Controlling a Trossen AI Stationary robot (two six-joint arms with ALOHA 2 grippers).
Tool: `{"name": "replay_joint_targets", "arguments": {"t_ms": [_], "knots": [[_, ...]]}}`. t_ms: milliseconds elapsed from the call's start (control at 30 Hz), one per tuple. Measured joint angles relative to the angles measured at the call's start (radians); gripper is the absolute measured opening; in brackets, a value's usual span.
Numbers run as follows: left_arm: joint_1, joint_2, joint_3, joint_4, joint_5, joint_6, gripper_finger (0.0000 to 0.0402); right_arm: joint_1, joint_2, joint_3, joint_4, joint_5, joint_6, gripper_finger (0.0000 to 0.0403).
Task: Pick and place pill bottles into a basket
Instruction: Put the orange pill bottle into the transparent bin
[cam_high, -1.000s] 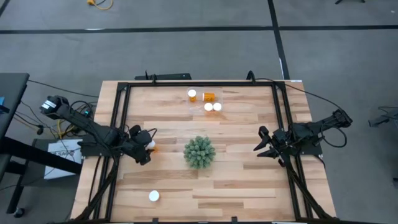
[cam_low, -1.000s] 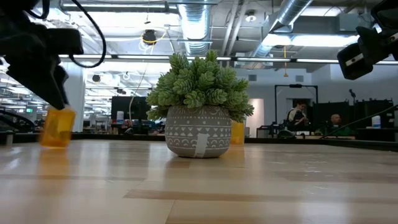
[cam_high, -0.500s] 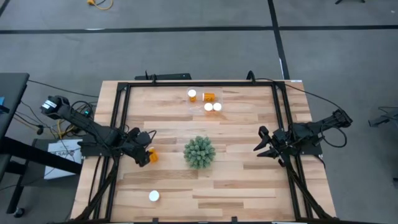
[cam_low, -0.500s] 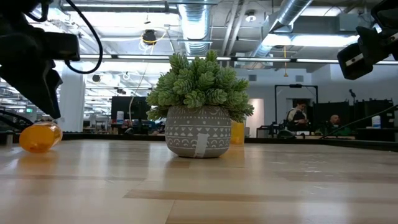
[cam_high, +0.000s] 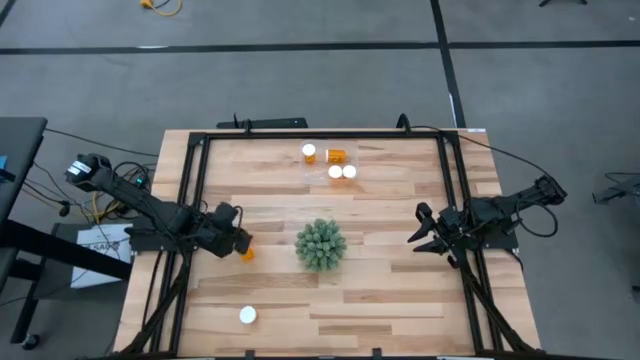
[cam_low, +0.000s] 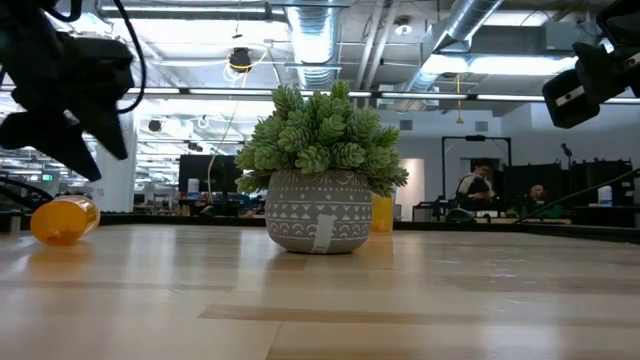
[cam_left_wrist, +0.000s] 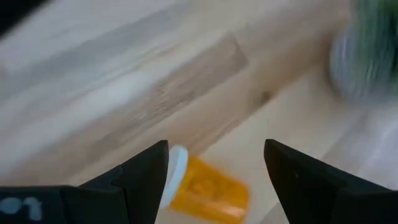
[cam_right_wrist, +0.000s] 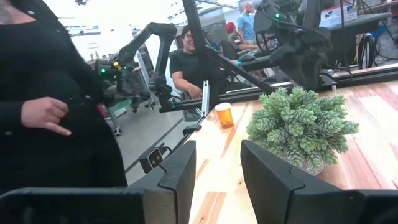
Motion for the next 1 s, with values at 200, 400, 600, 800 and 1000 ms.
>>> {"name": "replay_joint_targets", "arguments": {"t_ms": [200, 400, 600, 800, 1000], "knots": [[0.0, 0.017, 0.002, 0.009, -0.01, -0.411, 0.0254, 0.0, 0.0, 0.0, 0.0, 0.0, 0.0, 0.012], [0.0, 0.089, 0.039, -0.05, 0.086, -0.541, 0.0254, 0.0, 0.0, 0.0, 0.0, 0.0, 0.0, 0.012], [0.0, 0.117, 0.167, -0.29, 0.123, -0.593, 0.0254, 0.0, 0.0, 0.0, 0.0, 0.0, 0.0, 0.012], [0.0, 0.156, 0.23, -0.316, 0.132, -0.619, 0.0254, 0.0, 0.0, 0.0, 0.0, 0.0, 0.0, 0.012], [0.0, 0.186, 0.23, -0.25, 0.132, -0.683, 0.0261, 0.0, 0.0, 0.0, 0.0, 0.0, 0.0, 0.012]]}}
